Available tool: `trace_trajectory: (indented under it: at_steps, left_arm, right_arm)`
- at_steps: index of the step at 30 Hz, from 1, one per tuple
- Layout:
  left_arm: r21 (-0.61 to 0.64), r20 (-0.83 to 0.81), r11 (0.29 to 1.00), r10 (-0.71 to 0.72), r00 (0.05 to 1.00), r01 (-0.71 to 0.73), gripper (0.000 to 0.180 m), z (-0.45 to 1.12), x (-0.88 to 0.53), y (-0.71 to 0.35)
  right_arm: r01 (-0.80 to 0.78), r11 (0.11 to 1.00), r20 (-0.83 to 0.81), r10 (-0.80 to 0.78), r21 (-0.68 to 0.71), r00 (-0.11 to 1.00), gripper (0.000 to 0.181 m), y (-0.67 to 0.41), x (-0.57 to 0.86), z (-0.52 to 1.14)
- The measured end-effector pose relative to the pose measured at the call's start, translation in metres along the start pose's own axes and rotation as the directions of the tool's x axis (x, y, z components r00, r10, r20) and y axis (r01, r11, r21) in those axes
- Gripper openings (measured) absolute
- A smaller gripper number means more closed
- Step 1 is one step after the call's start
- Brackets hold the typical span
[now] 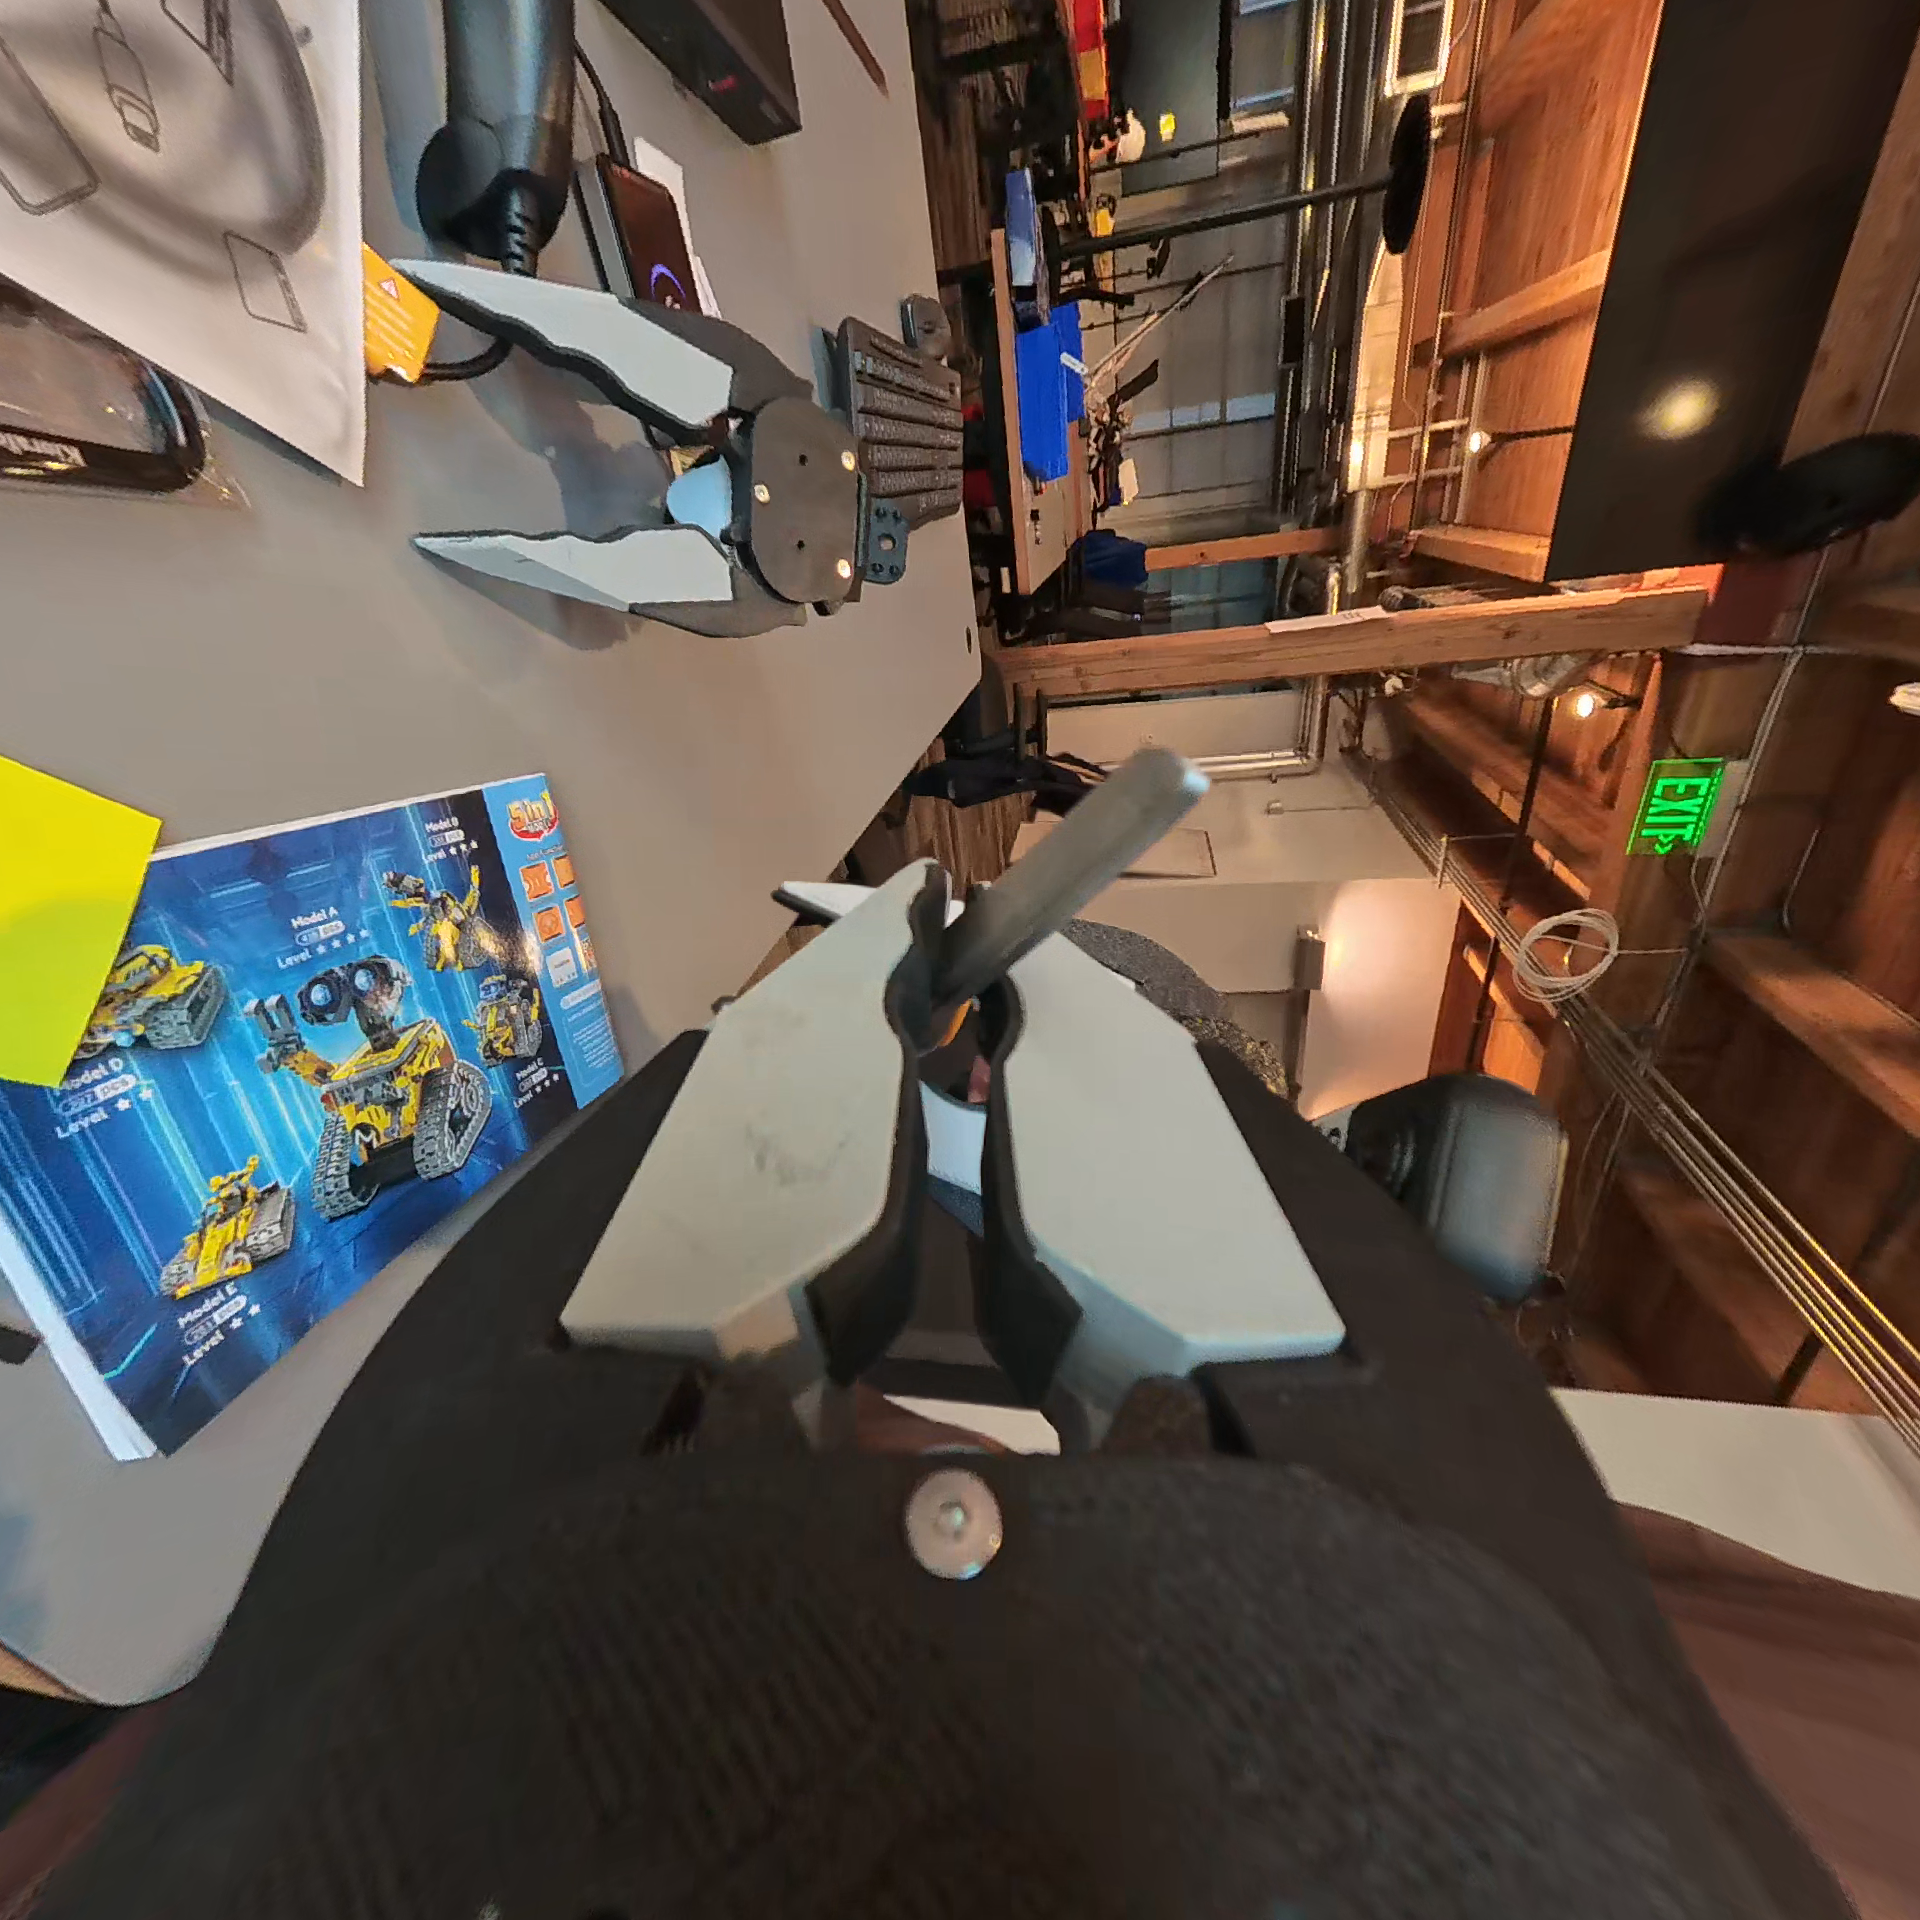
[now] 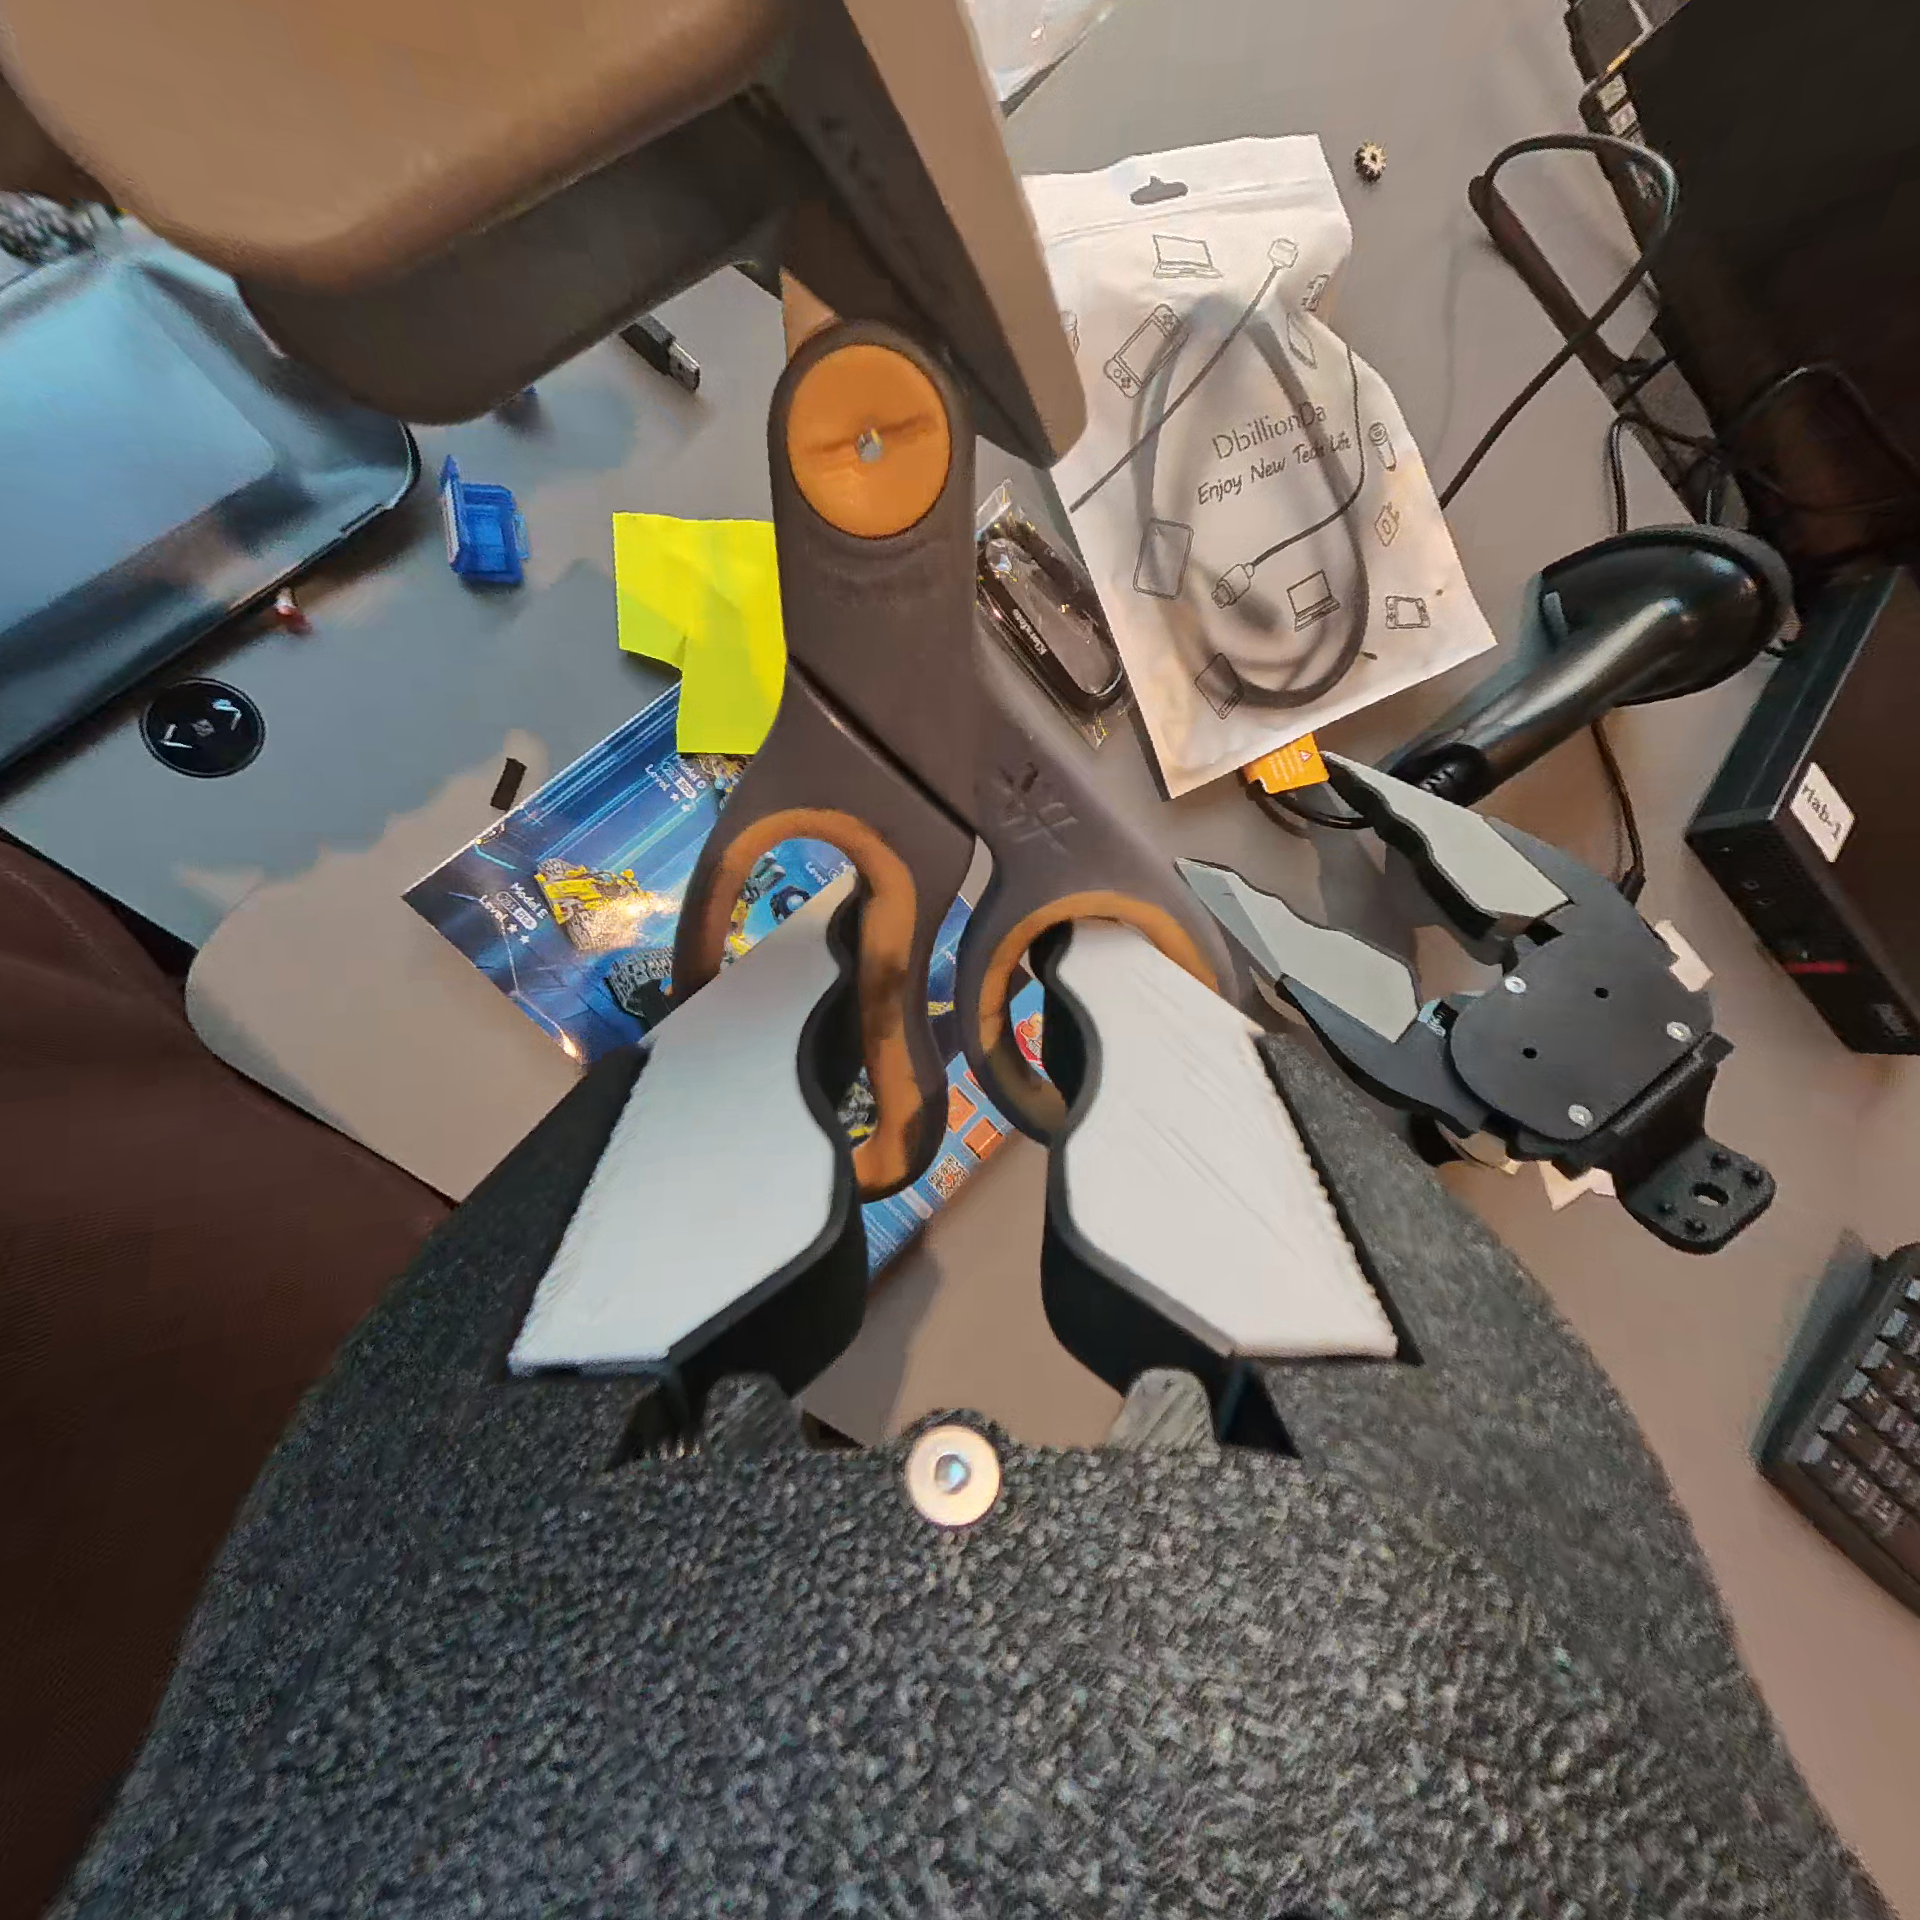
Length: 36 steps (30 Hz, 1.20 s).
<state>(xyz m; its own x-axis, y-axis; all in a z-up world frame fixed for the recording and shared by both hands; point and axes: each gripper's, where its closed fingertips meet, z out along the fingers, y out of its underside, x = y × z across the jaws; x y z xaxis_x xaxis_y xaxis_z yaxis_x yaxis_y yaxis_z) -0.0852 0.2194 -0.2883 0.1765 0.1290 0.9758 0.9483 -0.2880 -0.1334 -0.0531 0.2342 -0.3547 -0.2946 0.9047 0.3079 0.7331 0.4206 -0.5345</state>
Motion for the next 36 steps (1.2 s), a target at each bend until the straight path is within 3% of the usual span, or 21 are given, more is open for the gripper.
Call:
trace_trajectory:
  at_steps: [1,4,7,9,12,14,16,18,21,23,26,31,32,36]
  left_arm:
    - [0.006,0.01,1.0,0.007,1.0,-0.007,0.002,-0.001,-0.001,-0.001]
    - [-0.036,0.071,0.991,0.128,0.989,-0.126,0.002,-0.003,-0.005,0.0]
    - [-0.192,0.12,0.904,0.409,0.905,-0.383,0.01,-0.007,-0.012,0.003]
    - [-0.202,0.157,0.823,0.562,0.812,-0.531,0.02,-0.021,-0.014,-0.014]
    - [-0.305,0.249,0.64,0.768,0.59,-0.705,0.034,-0.052,-0.038,-0.041]
    - [-0.494,0.25,0.538,0.84,0.481,-0.683,0.047,-0.065,-0.079,-0.038]
    - [-0.659,0.222,0.47,0.868,0.445,-0.587,0.053,-0.07,-0.125,-0.028]
    - [-0.729,0.249,0.48,0.85,0.463,-0.488,0.059,-0.07,-0.165,-0.025]
    - [-0.738,0.292,0.58,0.736,0.61,-0.346,0.075,-0.053,-0.191,-0.012]
    - [-0.704,0.312,0.583,0.766,0.562,-0.404,0.068,-0.038,-0.194,-0.026]
    - [-0.76,0.309,0.533,0.8,0.514,-0.372,0.063,-0.027,-0.197,-0.027]
    - [-0.834,0.28,0.36,0.929,0.241,-0.419,0.062,-0.025,-0.206,-0.023]
    - [-0.819,0.258,0.354,0.93,0.262,-0.452,0.046,-0.02,-0.203,-0.015]
    - [-0.738,0.329,0.485,0.866,0.377,-0.47,0.012,-0.012,-0.198,0.002]
  right_arm:
    - [-0.007,1.0,0.023,0.007,0.001,1.0,0.027,-0.001,-0.002,0.001]
    - [-0.111,0.994,0.178,0.112,-0.014,0.978,0.021,0.001,-0.016,0.005]
    - [-0.279,0.957,0.368,0.287,-0.075,0.884,0.018,0.013,-0.029,0.008]
    - [-0.399,0.904,0.501,0.42,-0.155,0.757,0.018,0.026,-0.041,0.005]
    - [-0.543,0.77,0.647,0.607,-0.334,0.462,0.018,0.045,-0.058,-0.009]
    - [-0.551,0.705,0.7,0.658,-0.446,0.276,0.019,0.054,-0.071,-0.024]
    - [-0.519,0.666,0.725,0.678,-0.536,0.122,0.018,0.06,-0.086,-0.04]
    - [-0.465,0.655,0.72,0.692,-0.596,0.051,0.018,0.067,-0.098,-0.049]
    - [-0.41,0.65,0.704,0.71,-0.639,0.028,0.018,0.075,-0.107,-0.05]
    - [-0.397,0.659,0.699,0.713,-0.639,0.057,0.019,0.078,-0.108,-0.045]
    - [-0.399,0.667,0.708,0.704,-0.629,0.06,0.018,0.076,-0.107,-0.042]
    - [-0.369,0.698,0.688,0.702,-0.614,0.183,0.018,0.093,-0.096,-0.03]
    - [-0.367,0.701,0.684,0.702,-0.612,0.201,0.018,0.095,-0.093,-0.027]
    - [-0.342,0.711,0.678,0.698,-0.615,0.23,0.018,0.101,-0.083,-0.016]
